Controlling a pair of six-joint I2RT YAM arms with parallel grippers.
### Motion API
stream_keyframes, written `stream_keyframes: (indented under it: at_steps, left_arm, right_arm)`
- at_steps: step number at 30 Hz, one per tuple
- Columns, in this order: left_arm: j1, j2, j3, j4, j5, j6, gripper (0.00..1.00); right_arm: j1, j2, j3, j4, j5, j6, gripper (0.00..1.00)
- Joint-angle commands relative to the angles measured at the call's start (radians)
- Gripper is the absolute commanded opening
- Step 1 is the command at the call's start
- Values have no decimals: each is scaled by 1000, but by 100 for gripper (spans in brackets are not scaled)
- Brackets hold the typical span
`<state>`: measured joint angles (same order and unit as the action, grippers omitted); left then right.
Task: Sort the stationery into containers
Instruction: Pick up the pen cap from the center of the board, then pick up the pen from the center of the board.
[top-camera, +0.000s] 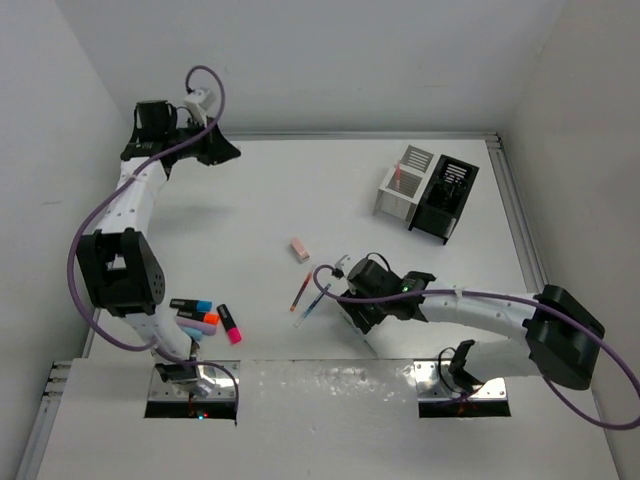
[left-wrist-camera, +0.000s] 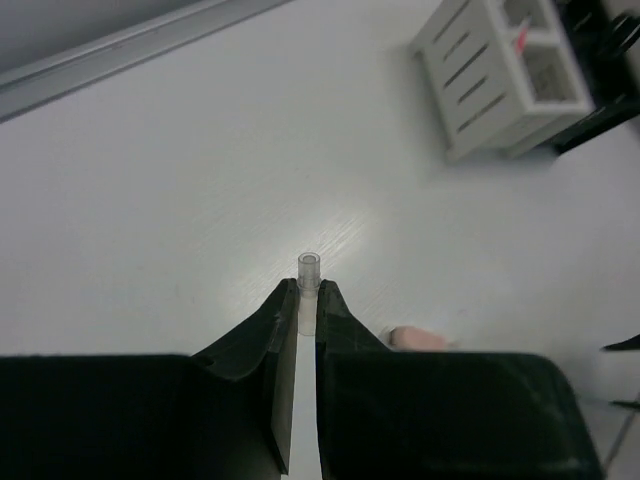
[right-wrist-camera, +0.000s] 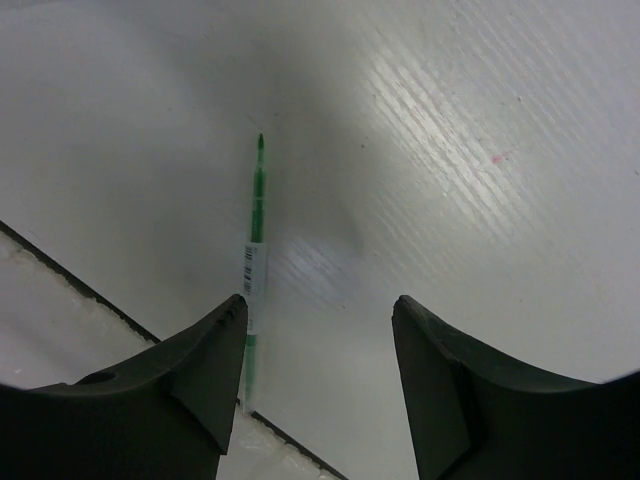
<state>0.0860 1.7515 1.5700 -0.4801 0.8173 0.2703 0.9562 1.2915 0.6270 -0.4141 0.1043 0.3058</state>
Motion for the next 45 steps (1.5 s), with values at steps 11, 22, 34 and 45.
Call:
stream_keyframes:
  at_steps: [11,22,34,45]
  left_arm:
    - [135,-104,84,72,99,-392,0]
    - [152,-244,42,-2,88,-349,0]
    - [94,-368,45,218,224,-568,0]
    - [-130,-391,81,513,126,-715,0]
  right_arm:
    - [130,130,-96,251,54,125,59]
    - [144,118,-145,201,193,176,0]
    - [-40,-115,229,357,-43,-126,0]
    - [-234,-15,441,639,-291,-44,0]
